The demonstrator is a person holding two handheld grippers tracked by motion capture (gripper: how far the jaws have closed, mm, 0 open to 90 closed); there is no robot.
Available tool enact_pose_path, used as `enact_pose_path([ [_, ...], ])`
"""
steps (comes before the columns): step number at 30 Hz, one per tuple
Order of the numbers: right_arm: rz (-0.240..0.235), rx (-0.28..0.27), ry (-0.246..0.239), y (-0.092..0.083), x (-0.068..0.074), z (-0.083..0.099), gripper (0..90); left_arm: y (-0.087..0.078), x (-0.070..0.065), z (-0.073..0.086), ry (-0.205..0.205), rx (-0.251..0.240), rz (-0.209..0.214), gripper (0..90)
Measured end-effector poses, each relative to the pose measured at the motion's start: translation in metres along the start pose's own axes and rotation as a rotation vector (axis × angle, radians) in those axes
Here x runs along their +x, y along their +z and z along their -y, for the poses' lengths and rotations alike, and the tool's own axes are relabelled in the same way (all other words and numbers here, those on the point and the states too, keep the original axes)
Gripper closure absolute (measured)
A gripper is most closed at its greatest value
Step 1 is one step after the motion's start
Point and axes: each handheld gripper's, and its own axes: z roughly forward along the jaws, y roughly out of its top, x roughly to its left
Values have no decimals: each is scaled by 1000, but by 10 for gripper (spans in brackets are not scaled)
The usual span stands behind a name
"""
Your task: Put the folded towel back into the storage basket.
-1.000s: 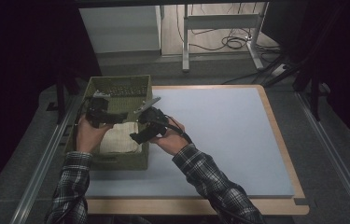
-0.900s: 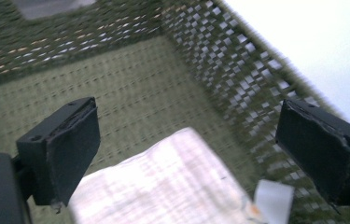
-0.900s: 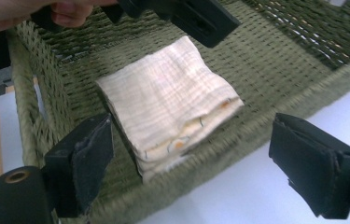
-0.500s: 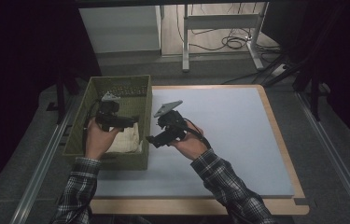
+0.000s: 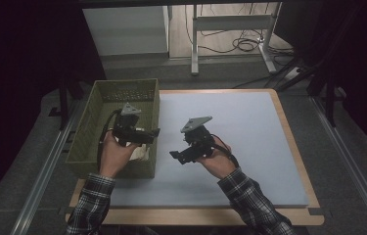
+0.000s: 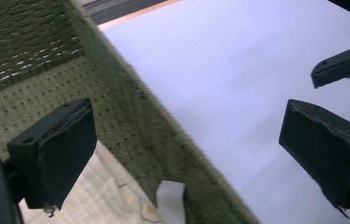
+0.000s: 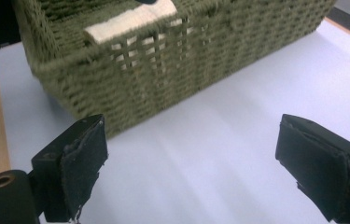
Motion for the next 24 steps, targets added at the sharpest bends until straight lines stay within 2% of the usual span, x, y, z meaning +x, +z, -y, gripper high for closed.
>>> enact_pose_path([
  [3, 6, 0, 2, -5, -1, 7, 93, 0, -10, 0, 13, 7, -4, 43],
  [9, 10, 3, 15, -17, -4, 23, 93, 3, -34, 3, 39, 8, 27, 42],
  [19, 22, 2, 48, -38, -11, 54, 93, 11, -79, 6, 77, -18, 110, 37],
  [24, 36, 5, 58, -49, -14, 72, 93, 20, -99, 13, 98, -18, 143, 35],
])
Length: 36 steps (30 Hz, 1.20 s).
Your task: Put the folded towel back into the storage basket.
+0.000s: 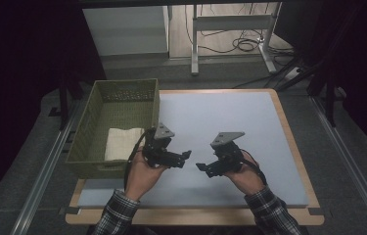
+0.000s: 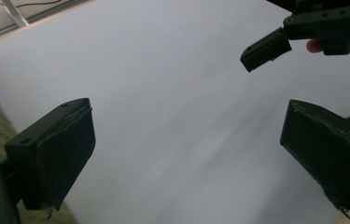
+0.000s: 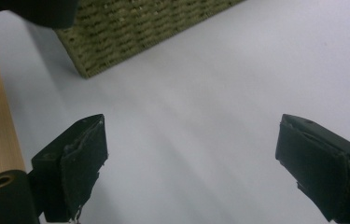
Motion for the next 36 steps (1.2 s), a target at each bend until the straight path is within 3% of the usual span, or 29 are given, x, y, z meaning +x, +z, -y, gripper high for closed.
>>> enact_pose_path([
  [4, 20, 5, 13, -9, -4, 17, 85, 12, -11, 6, 14, 7, 21, 34],
  [8, 36, 11, 34, -15, -8, 31, 82, 25, -22, 13, 19, 7, 67, 35],
  [17, 75, 37, 55, -26, -13, 68, 68, 50, -43, 34, 42, 33, 106, 34],
  [29, 135, 86, 70, -24, -24, 105, 46, 77, -41, 68, 37, 130, 62, 31],
  [30, 137, 96, 69, -23, -25, 106, 40, 80, -41, 71, 42, 143, 48, 30],
  [31, 146, 119, 60, -20, -26, 109, 36, 89, -42, 76, 54, 196, 29, 29],
  [34, 130, 86, 86, -18, -31, 117, 2, 90, -41, 79, 42, 173, 35, 0],
  [36, 142, 94, 74, -17, -29, 116, 0, 90, -41, 79, 44, 175, 34, 0],
])
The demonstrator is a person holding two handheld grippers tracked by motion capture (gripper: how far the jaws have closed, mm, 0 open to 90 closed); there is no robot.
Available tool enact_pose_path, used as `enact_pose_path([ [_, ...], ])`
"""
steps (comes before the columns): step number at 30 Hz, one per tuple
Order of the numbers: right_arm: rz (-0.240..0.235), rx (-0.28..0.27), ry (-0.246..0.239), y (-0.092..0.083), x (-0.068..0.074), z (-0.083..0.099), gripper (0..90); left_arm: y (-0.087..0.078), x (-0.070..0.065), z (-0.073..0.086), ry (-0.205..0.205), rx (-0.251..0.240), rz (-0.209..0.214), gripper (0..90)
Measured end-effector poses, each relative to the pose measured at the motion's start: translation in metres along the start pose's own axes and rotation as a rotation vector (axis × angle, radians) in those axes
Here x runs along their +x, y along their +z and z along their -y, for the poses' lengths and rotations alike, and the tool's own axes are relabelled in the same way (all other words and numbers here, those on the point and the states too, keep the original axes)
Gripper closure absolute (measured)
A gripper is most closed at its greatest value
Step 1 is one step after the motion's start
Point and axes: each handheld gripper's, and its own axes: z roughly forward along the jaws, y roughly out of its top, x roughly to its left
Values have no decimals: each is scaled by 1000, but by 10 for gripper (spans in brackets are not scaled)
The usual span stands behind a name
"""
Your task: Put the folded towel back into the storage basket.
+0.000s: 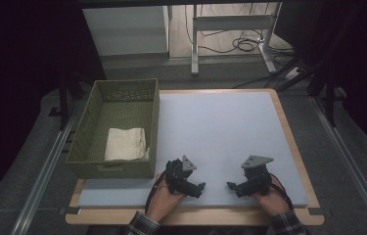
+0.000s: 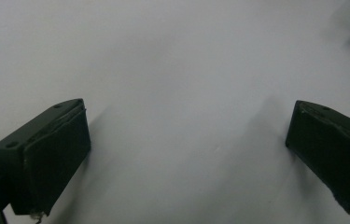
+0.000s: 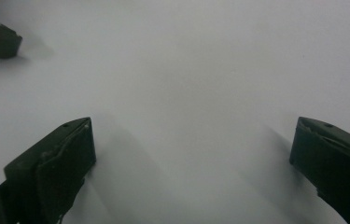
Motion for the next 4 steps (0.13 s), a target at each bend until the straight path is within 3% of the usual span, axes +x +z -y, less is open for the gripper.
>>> enact_pose_path([
  [4, 3, -6, 1, 0, 1, 1, 0, 0, -1, 1, 2, -3, -1, 0],
])
